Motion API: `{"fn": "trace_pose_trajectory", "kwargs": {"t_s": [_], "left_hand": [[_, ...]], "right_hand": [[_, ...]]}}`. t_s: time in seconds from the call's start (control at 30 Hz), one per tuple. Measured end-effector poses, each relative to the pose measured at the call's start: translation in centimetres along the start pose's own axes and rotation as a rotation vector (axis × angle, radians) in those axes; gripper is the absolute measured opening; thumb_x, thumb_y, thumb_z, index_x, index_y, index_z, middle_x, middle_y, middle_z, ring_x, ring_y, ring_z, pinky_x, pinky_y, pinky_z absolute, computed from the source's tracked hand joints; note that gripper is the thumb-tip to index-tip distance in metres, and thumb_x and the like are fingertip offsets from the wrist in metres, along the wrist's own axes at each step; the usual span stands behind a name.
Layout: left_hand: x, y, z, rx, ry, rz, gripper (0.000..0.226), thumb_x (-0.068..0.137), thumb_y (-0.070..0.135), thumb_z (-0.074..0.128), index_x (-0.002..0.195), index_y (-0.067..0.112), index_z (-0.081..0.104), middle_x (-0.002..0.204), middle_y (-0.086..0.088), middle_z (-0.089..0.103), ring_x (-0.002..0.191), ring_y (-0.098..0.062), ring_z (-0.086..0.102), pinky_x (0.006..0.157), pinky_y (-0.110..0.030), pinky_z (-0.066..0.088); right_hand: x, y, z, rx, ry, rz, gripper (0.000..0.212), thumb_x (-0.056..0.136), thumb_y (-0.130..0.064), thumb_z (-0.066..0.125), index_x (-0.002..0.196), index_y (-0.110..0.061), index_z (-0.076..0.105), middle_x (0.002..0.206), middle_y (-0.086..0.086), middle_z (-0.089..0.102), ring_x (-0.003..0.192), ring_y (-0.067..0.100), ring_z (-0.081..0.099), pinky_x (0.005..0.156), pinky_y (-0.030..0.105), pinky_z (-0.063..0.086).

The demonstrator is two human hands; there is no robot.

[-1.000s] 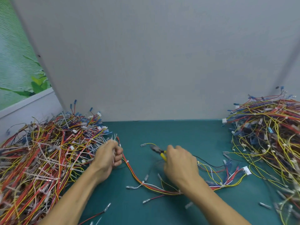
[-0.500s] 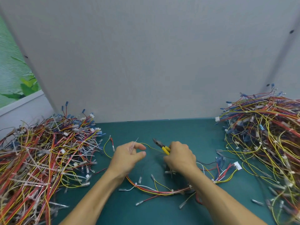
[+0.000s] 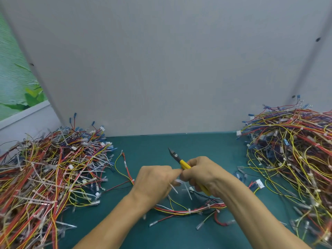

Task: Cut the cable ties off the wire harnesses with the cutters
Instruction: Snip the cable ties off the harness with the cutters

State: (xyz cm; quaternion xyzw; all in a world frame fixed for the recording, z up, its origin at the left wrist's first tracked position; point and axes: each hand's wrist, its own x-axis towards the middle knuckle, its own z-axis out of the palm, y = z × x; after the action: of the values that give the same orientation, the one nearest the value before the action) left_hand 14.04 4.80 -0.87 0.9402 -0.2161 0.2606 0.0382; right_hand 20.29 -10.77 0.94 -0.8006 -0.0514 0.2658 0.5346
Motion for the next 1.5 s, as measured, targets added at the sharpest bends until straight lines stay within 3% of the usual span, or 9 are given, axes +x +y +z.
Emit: {"fn": "trace_pose_trajectory", "kwargs": {"t_s": [0.13, 0.23, 0.37, 0.5, 0.6, 0.77, 0.93, 1.2, 1.5], "left_hand": [[-0.1, -0.3, 0.8, 0.021, -0.052, 0.007, 0.027, 0.053, 0.025, 0.089, 0.073, 0.033, 0.072, 0.053, 0.006, 0.052, 0.045, -0.012, 0.053, 0.033, -0.017, 0.032], [-0.4, -0.3, 1.4, -0.060, -0.140, -0.107, 0.010, 0.081, 0.035, 0.069, 0.090, 0.032, 0.070, 0.072, 0.008, 0.063, 0.069, -0.012, 0.060, 0.053, -0.026, 0.046], [-1.2, -0.7, 2.5, -0.754, -0.196, -0.565, 0.025, 0.088, 0.031, 0.066, 0.066, 0.020, 0.064, 0.052, 0.011, 0.043, 0.052, -0.006, 0.037, 0.054, -0.028, 0.032], [-1.8, -0.9, 3.2, -1.044, -0.264, -0.812, 0.038, 0.091, 0.031, 0.062, 0.077, -0.005, 0.060, 0.051, 0.000, 0.024, 0.047, -0.013, 0.017, 0.047, -0.029, 0.014], [-1.7, -0.8, 3.1, -1.102, -0.292, -0.871, 0.031, 0.093, 0.029, 0.059, 0.080, 0.001, 0.064, 0.047, 0.006, 0.019, 0.044, -0.012, 0.014, 0.044, -0.024, 0.011], [-1.6, -1.0, 3.2, -1.208, -0.298, -0.915, 0.024, 0.092, 0.023, 0.061, 0.069, 0.014, 0.060, 0.050, 0.004, 0.018, 0.043, -0.010, 0.013, 0.039, -0.017, 0.014], [-1.7, -1.1, 3.3, -1.191, -0.288, -0.914, 0.014, 0.088, 0.017, 0.064, 0.078, 0.011, 0.059, 0.049, 0.005, 0.022, 0.042, -0.010, 0.017, 0.040, -0.018, 0.015], [-1.8, -0.9, 3.2, -1.055, -0.298, -0.771, 0.019, 0.088, 0.019, 0.066, 0.069, 0.018, 0.062, 0.040, 0.014, 0.035, 0.036, -0.001, 0.028, 0.038, -0.010, 0.023], [-1.9, -0.9, 3.3, -1.091, -0.255, -0.688, 0.022, 0.087, 0.012, 0.067, 0.067, 0.021, 0.063, 0.048, 0.014, 0.041, 0.044, 0.001, 0.034, 0.046, -0.009, 0.029]], "right_hand": [[-0.5, 1.0, -0.2, 0.049, -0.105, 0.065, 0.013, 0.074, 0.003, 0.061, 0.073, -0.008, 0.056, 0.047, 0.005, 0.050, 0.040, 0.015, 0.042, 0.042, 0.020, 0.034], [-0.7, 1.8, -0.3, 0.194, -0.173, 0.118, 0.013, 0.078, 0.005, 0.059, 0.081, -0.008, 0.058, 0.050, 0.006, 0.052, 0.041, 0.014, 0.043, 0.042, 0.020, 0.034], [-1.1, 2.5, -0.9, 0.256, -0.092, 0.064, 0.012, 0.079, 0.002, 0.061, 0.088, -0.006, 0.063, 0.061, 0.010, 0.060, 0.044, 0.015, 0.045, 0.042, 0.020, 0.036], [-1.7, 3.5, -2.3, -0.153, 0.077, -0.164, 0.009, 0.076, -0.014, 0.066, 0.085, -0.016, 0.067, 0.060, -0.003, 0.053, 0.053, 0.014, 0.042, 0.054, 0.026, 0.036], [-2.4, 4.2, -3.1, -0.531, 0.127, -0.299, 0.009, 0.073, -0.025, 0.061, 0.076, -0.017, 0.059, 0.057, -0.001, 0.045, 0.056, 0.014, 0.039, 0.055, 0.029, 0.034], [-3.3, 4.3, -3.3, -0.893, 0.154, -0.414, 0.009, 0.072, -0.028, 0.051, 0.080, -0.022, 0.053, 0.074, 0.001, 0.053, 0.076, 0.022, 0.052, 0.062, 0.035, 0.042], [-3.2, 4.4, -3.5, -1.147, 0.192, -0.479, 0.022, 0.079, -0.028, 0.051, 0.100, -0.028, 0.058, 0.093, -0.006, 0.048, 0.096, 0.023, 0.055, 0.064, 0.029, 0.035], [-3.2, 4.0, -3.9, -1.250, 0.160, -0.530, 0.026, 0.079, -0.030, 0.054, 0.104, -0.029, 0.059, 0.096, -0.005, 0.049, 0.095, 0.026, 0.057, 0.068, 0.032, 0.044], [-2.8, 2.9, -3.7, -1.318, 0.120, -0.592, 0.036, 0.081, -0.030, 0.054, 0.116, -0.034, 0.061, 0.107, -0.006, 0.055, 0.101, 0.023, 0.056, 0.065, 0.027, 0.032]]}}
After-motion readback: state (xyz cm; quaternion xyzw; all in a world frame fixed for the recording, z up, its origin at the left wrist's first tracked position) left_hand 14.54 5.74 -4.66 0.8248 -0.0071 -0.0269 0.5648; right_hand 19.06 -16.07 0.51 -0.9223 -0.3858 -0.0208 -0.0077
